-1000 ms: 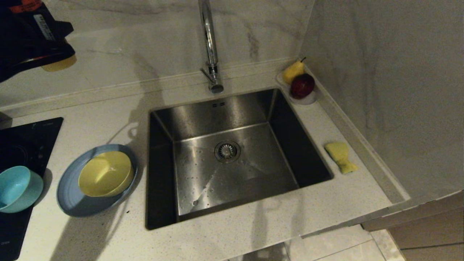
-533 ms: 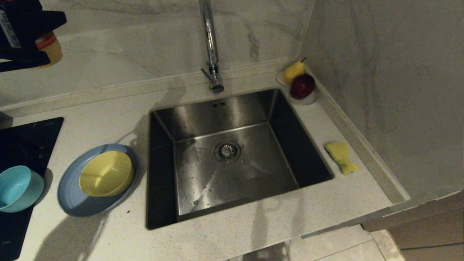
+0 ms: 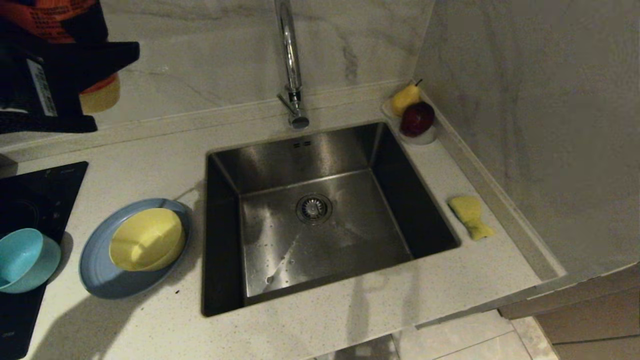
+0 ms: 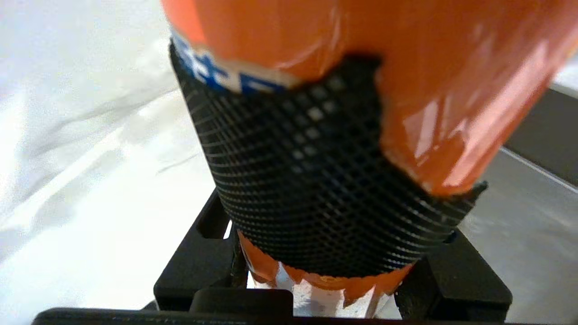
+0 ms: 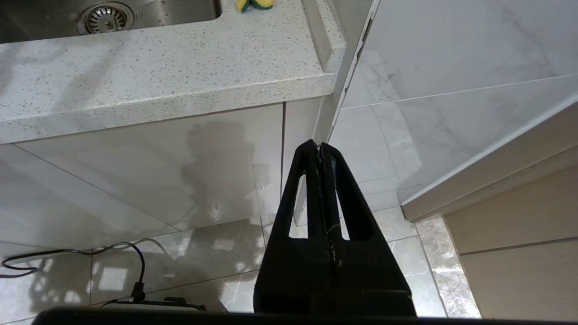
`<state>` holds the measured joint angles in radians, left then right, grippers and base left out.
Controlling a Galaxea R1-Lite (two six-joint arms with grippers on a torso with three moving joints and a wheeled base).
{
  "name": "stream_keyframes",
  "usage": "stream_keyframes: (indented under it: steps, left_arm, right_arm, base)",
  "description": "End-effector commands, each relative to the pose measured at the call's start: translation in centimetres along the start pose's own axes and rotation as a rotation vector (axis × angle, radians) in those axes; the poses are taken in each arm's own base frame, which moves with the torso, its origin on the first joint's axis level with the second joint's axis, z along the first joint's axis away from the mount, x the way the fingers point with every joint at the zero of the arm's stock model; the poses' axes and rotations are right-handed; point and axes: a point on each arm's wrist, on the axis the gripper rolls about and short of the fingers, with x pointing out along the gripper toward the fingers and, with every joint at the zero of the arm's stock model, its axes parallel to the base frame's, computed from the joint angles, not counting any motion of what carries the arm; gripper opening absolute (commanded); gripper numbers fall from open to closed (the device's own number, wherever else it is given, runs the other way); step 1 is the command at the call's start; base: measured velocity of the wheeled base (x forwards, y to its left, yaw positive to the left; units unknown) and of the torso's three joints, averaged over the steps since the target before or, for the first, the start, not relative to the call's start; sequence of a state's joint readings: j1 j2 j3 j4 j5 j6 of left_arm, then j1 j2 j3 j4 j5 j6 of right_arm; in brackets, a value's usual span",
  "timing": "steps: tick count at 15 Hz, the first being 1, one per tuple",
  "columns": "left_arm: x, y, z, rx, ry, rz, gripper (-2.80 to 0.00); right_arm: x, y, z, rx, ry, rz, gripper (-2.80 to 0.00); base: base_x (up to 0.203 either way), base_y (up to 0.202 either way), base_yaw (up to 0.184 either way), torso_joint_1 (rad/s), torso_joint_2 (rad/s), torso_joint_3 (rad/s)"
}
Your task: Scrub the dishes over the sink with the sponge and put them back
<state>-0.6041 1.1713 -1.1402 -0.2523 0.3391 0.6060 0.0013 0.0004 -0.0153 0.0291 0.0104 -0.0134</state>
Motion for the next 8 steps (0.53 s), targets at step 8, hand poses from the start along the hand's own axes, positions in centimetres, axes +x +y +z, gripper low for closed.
stream_keyframes:
  steps: [8]
  left_arm:
    - [5.0, -7.5, 1.2, 0.146, 0.04, -0.156, -2.8]
  right_arm:
    - [0.0, 0.0, 0.0, 0.0, -0.002, 0.001, -2.8]
  base:
    - [0.0, 0.0, 0.0, 0.0, 0.0, 0.0]
